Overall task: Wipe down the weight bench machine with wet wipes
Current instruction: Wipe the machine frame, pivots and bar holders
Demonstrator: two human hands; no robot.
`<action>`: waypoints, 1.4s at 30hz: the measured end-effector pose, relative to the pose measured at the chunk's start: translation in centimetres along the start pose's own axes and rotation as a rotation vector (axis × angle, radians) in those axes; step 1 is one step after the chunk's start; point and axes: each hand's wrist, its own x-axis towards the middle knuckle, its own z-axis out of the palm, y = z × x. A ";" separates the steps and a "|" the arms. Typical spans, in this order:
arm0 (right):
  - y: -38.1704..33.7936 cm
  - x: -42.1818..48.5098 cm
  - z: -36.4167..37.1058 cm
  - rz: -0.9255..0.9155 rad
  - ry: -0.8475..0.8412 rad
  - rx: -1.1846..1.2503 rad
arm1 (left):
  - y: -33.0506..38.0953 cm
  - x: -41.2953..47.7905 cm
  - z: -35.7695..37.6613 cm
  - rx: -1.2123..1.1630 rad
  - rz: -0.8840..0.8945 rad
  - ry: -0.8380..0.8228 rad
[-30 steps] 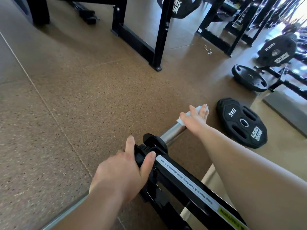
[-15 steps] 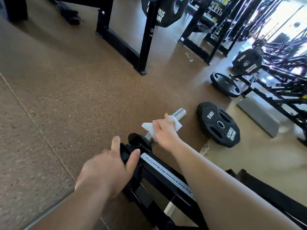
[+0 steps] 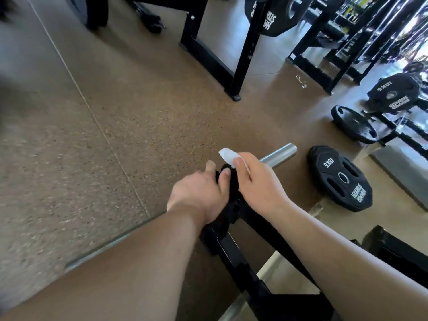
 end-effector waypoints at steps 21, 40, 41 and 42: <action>-17.2 -13.3 15.8 -0.410 -0.307 -0.300 | -18.7 -19.6 -11.0 -0.226 -0.224 0.204; -36.1 -28.6 15.6 0.042 -0.848 0.418 | -21.5 -43.9 -22.0 -0.750 -0.776 0.309; -36.9 -29.1 14.4 0.058 -0.871 0.446 | -21.0 -44.9 -22.6 -0.784 -0.789 0.320; -37.8 -29.6 13.3 0.064 -0.886 0.480 | -20.5 -45.8 -23.2 -0.817 -0.802 0.340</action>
